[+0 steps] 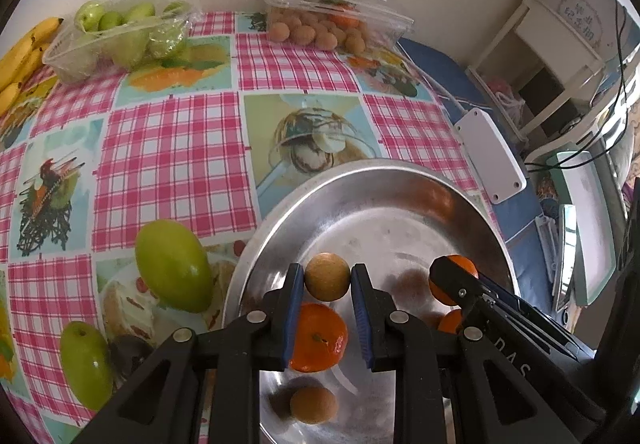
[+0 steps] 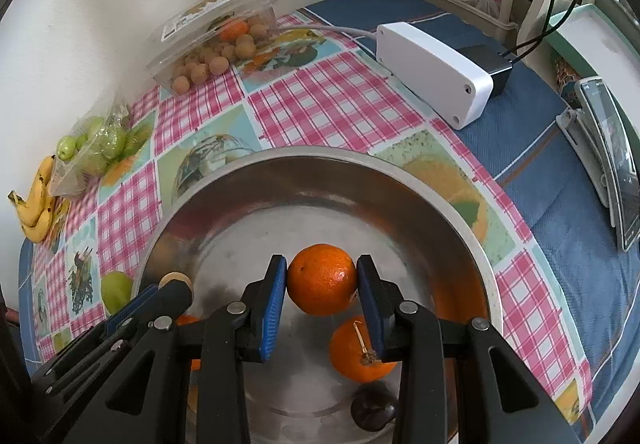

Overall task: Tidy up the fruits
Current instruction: 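Lower the kiwi with the left gripper while the right gripper lowers the tangerine, then open both, then withdraw both open grippers from the bowl back toward the fruit pile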

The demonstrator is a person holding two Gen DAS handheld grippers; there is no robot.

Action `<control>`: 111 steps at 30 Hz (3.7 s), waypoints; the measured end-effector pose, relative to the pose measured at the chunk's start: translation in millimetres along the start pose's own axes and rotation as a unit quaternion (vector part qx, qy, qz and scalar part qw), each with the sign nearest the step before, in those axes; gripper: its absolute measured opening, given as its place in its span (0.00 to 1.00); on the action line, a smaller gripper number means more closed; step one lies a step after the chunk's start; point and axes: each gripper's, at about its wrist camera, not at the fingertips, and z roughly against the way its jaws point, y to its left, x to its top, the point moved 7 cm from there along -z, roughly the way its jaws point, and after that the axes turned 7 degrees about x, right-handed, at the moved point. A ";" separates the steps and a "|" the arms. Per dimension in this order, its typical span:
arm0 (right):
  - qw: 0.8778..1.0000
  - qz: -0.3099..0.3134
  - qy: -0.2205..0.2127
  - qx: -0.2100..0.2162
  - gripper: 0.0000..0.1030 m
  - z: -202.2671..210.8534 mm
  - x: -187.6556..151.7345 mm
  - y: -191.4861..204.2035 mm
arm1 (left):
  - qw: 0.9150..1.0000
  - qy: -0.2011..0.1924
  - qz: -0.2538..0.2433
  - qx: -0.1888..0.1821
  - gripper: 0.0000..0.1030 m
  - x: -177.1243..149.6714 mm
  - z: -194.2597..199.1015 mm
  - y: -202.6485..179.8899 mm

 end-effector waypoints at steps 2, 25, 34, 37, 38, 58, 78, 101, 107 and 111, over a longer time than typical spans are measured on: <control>1.000 0.000 0.002 -0.001 0.37 -0.7 -0.6 -0.7 | 1.000 0.003 -0.002 0.002 0.25 -0.8 -1.5 -0.5; 1.000 0.001 0.003 -0.009 0.47 6.3 2.3 -1.6 | 1.000 0.011 -0.010 0.004 0.28 -0.2 1.6 -3.4; 1.000 -0.010 -0.017 -0.010 0.47 36.6 8.1 -4.8 | 1.000 -0.003 -0.013 0.001 0.46 4.7 20.1 -6.1; 1.000 -0.015 -0.019 -0.012 0.47 44.0 9.0 -7.5 | 1.000 -0.005 -0.017 0.003 0.49 5.6 25.3 -8.2; 1.000 -0.017 -0.017 -0.013 0.47 46.2 8.8 -8.8 | 1.000 -0.006 -0.017 0.004 0.50 5.8 27.2 -8.5; 1.000 -0.002 0.004 -0.013 0.55 60.5 -11.2 -7.4 | 0.996 -0.018 0.064 0.055 0.82 -12.1 55.7 53.8; 1.000 0.006 0.025 -0.017 0.57 52.7 -18.6 -2.6 | 0.991 0.003 0.092 0.093 1.00 -30.3 49.3 78.6; 0.999 0.028 0.030 -0.014 1.00 44.5 -20.6 6.8 | 0.985 -0.009 0.092 0.145 1.00 -30.8 50.1 96.5; 0.999 0.027 0.033 -0.022 1.00 43.6 -20.6 3.4 | 0.984 -0.005 0.093 0.150 1.00 -32.9 47.0 98.5; 0.999 0.026 0.032 -0.019 1.00 45.0 -19.6 4.7 | 0.984 -0.007 0.087 0.158 1.00 -32.7 46.6 98.9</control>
